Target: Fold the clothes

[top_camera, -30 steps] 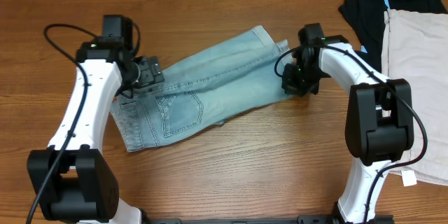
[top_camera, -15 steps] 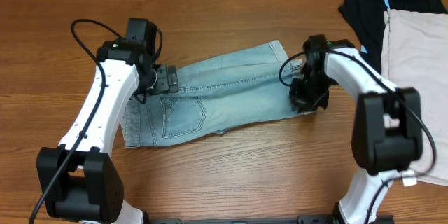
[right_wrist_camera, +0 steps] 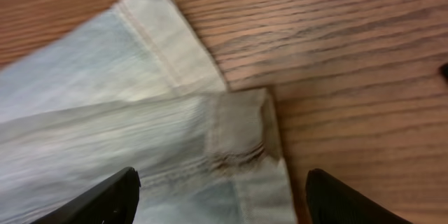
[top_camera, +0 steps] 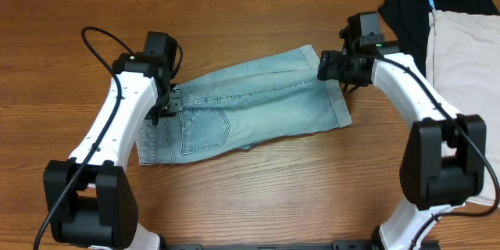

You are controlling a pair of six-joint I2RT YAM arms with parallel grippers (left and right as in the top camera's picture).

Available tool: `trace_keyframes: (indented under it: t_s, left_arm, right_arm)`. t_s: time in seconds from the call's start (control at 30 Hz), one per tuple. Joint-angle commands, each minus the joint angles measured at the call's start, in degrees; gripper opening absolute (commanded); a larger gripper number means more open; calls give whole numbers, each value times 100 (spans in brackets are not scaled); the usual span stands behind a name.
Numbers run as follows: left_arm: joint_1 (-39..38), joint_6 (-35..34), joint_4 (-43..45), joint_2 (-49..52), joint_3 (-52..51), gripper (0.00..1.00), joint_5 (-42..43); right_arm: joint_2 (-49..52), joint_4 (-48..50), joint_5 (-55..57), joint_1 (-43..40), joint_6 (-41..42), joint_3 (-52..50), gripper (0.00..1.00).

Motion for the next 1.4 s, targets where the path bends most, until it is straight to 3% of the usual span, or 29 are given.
trace_keyframes:
  t_s: [0.0, 0.2, 0.23, 0.27, 0.4, 0.67, 0.83, 1.07, 1.27, 1.3, 1.33, 1.37]
  left_arm:
    - [11, -114, 11, 57, -9, 7, -232]
    - [61, -111, 24, 57, -9, 4, -245]
    - [68, -114, 26, 57, -9, 4, -245]
    - [70, -114, 26, 57, -9, 4, -245]
    - [70, -179, -133, 55, 118, 4, -243]
    - [70, -837, -1591, 44, 957, 4, -293]
    - [72, -1534, -2124, 44, 962, 4, -741]
    - [195, -1919, -1764, 46, 844, 4, -1056]
    - [409, -2092, -1071, 48, 378, 4, -1014]
    - [466, -2109, -824, 50, 245, 4, -1010]
    - [501, -2109, -680, 50, 170, 4, -1001]
    - [557, -2105, -455, 50, 83, 4, -935]
  right_arm:
    - [396, 190, 177, -48, -201, 11, 77]
    - [555, 664, -168, -48, -201, 11, 60]
    - [555, 752, -264, -48, -199, 11, 46]
    - [551, 767, -313, -48, -199, 13, 25]
    - [330, 691, -339, -48, -173, 17, 4]
    - [-1174, 94, -339, -48, -173, 20, 4]
    - [-1329, 337, -511, 4, -184, 17, 4]
    - [-918, 1314, -595, 197, -308, 17, 4]
    - [-372, 1574, -592, 271, -308, 17, 4]
    - [-225, 1659, -588, 271, -310, 17, 10]
    - [-129, 1725, -577, 271, -308, 17, 41]
    - [33, 1832, -542, 271, -308, 17, 92]
